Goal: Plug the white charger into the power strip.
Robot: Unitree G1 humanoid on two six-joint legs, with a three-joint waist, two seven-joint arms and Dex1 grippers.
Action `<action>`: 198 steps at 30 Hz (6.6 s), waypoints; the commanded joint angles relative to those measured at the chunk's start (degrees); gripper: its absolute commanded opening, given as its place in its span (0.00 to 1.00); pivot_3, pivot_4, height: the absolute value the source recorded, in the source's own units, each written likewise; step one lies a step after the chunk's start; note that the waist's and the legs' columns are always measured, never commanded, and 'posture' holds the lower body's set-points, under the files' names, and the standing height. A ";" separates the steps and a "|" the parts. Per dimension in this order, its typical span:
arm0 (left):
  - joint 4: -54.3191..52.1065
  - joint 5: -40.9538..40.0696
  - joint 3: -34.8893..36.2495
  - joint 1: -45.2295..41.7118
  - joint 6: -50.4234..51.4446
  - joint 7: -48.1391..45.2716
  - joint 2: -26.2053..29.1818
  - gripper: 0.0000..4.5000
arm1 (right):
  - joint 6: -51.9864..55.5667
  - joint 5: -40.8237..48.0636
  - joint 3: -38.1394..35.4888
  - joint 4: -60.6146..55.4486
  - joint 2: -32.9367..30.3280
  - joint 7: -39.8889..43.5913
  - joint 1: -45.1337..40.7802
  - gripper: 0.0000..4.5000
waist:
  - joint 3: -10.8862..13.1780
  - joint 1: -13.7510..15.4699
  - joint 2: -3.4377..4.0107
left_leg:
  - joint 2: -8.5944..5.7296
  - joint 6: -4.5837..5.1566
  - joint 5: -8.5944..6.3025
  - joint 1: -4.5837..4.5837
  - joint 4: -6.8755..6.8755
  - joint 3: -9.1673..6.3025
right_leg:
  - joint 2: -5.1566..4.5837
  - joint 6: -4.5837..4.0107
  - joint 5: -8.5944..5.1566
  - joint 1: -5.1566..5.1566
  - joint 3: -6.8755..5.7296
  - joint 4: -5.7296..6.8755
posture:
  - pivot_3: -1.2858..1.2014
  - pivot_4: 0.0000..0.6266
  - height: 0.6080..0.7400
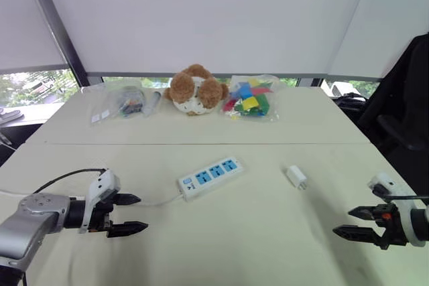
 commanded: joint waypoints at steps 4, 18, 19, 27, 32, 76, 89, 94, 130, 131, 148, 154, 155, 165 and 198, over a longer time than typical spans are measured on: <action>0.61 -0.41 0.92 -2.01 -0.71 0.75 -1.13 0.99 | -1.00 0.38 -2.21 -0.54 -0.53 0.68 -1.07 1.00 | 0.00 -0.01 0.00 | 0.00 0.00 0.00 0.00 0.00 0.01 | 0.00 0.01 0.00 0.00 0.01 0.00 | 0.52 0.24 0.99; 2.20 0.41 0.81 -3.64 -2.64 1.83 -2.56 0.99 | -4.78 -0.91 -2.55 1.12 0.58 0.94 -0.18 1.00 | 0.00 -0.01 -0.01 | 0.00 0.00 0.00 0.00 0.01 0.02 | 0.03 0.07 0.04 0.01 0.03 0.01 | 0.52 0.24 0.99; 2.59 0.59 0.57 -3.99 -2.86 1.85 -2.75 0.99 | -5.14 -1.02 -2.51 1.42 0.55 0.97 -0.12 1.00 | 0.00 0.00 -0.01 | 0.00 0.00 0.00 0.01 0.01 0.02 | 0.03 0.08 0.05 0.02 0.03 0.01 | 0.52 0.24 0.99; 4.56 2.11 0.18 -6.16 -6.16 1.68 -3.23 0.99 | -9.32 -2.67 -3.22 3.43 0.67 1.32 1.52 1.00 | 0.00 0.01 -0.01 | 0.00 0.00 0.00 0.01 0.05 0.02 | 0.05 0.12 0.07 0.04 0.04 0.01 | 0.52 0.24 0.99; 6.60 3.24 -1.68 -9.13 -8.19 -0.58 -3.23 0.99 | -9.11 -2.04 -4.26 3.39 -0.25 2.25 1.09 1.00 | 0.00 0.00 0.00 | 0.00 0.00 0.00 0.01 0.06 0.02 | 0.07 0.14 0.08 0.04 0.05 0.02 | 0.52 0.24 0.99; 44.61 21.90 -19.73 -32.03 -43.77 -10.68 -26.08 0.68 | 8.38 20.34 -12.28 -13.00 2.92 -10.92 -9.18 1.00 | -0.05 1.18 0.02 | -0.02 0.01 0.01 -0.21 0.39 -0.06 | 0.13 0.62 0.37 0.05 0.08 0.03 | 0.52 0.24 0.99; 58.91 30.20 -27.21 -42.24 -53.78 -17.53 -30.11 0.68 | 7.65 -8.47 39.19 23.86 -8.39 6.35 -57.24 1.00 | -0.19 0.91 0.26 | -0.02 0.04 0.00 -0.61 0.44 0.02 | 0.11 0.56 0.38 -0.37 0.13 -0.02 | 0.52 0.24 0.99; 58.61 30.59 -26.97 -41.50 -53.23 -16.55 -32.60 0.68 | 1.23 -26.00 59.26 51.68 5.11 19.10 -80.02 1.00 | -0.23 1.75 0.33 | -0.07 0.03 0.00 -0.85 0.56 0.05 | 0.10 0.65 0.44 -0.59 0.13 0.02 | 0.52 0.24 0.99; 41.69 29.28 -26.41 -28.62 -46.45 -4.37 -35.54 0.68 | -13.09 -54.08 54.06 93.66 31.58 15.67 -84.93 1.00 | -0.95 2.98 1.66 | -0.37 -0.14 0.12 -0.69 0.71 0.27 | -0.23 0.95 0.59 -0.07 0.14 0.10 | 0.52 0.24 0.99; 41.50 29.36 -26.52 -28.39 -46.45 -4.21 -35.61 0.68 | -13.11 -54.07 53.62 93.66 31.75 15.20 -84.78 0.94 | -0.96 2.98 1.66 | -0.37 -0.14 0.12 -0.68 0.71 0.27 | -0.23 0.95 0.59 -0.05 0.14 0.10 | 0.52 0.24 0.99; 42.23 30.32 -26.93 -27.50 -47.34 -1.95 -36.24 0.68 | -25.83 -64.42 60.05 92.82 29.09 32.68 -82.50 0.25 | -1.04 3.06 1.67 | -0.43 -0.14 0.12 -0.58 0.75 0.18 | -0.23 0.96 0.59 0.14 0.14 0.07 | 0.52 0.24 0.99; 44.43 30.57 -26.70 -28.41 -48.24 -1.85 -36.51 0.68 | -31.33 -64.02 60.46 90.88 28.23 34.19 -80.83 0.25 | -1.05 3.06 1.68 | -0.46 -0.14 0.11 -0.56 0.85 0.10 | -0.23 0.97 0.58 0.26 0.14 0.06 | 0.52 0.24 0.99; 44.89 30.58 -26.63 -28.66 -48.41 -1.89 -36.48 0.68 | -31.48 -63.20 60.39 91.22 28.31 34.19 -81.03 0.25 | -1.05 3.05 1.68 | -0.46 -0.14 0.12 -0.54 0.88 0.09 | -0.22 0.97 0.58 0.29 0.14 0.06 | 0.52 0.24 0.99; 51.59 28.05 -23.83 -33.73 -49.85 -5.66 -35.55 0.68 | -39.29 -40.02 37.07 72.38 22.76 32.96 -76.93 0.25 | -1.03 2.84 1.72 | -0.45 -0.14 0.11 -0.58 1.05 0.08 | -0.21 1.23 0.72 0.28 0.18 0.07 | 0.52 0.24 0.99; 68.57 31.04 -23.42 -46.58 -59.04 -17.13 -31.10 0.68 | -40.14 -6.56 17.46 21.00 41.07 10.75 -28.11 0.25 | -0.91 -0.29 1.46 | 0.04 -0.09 0.09 -0.76 0.95 -0.34 | 0.51 1.19 0.72 -0.03 0.20 0.21 | 0.52 0.24 0.99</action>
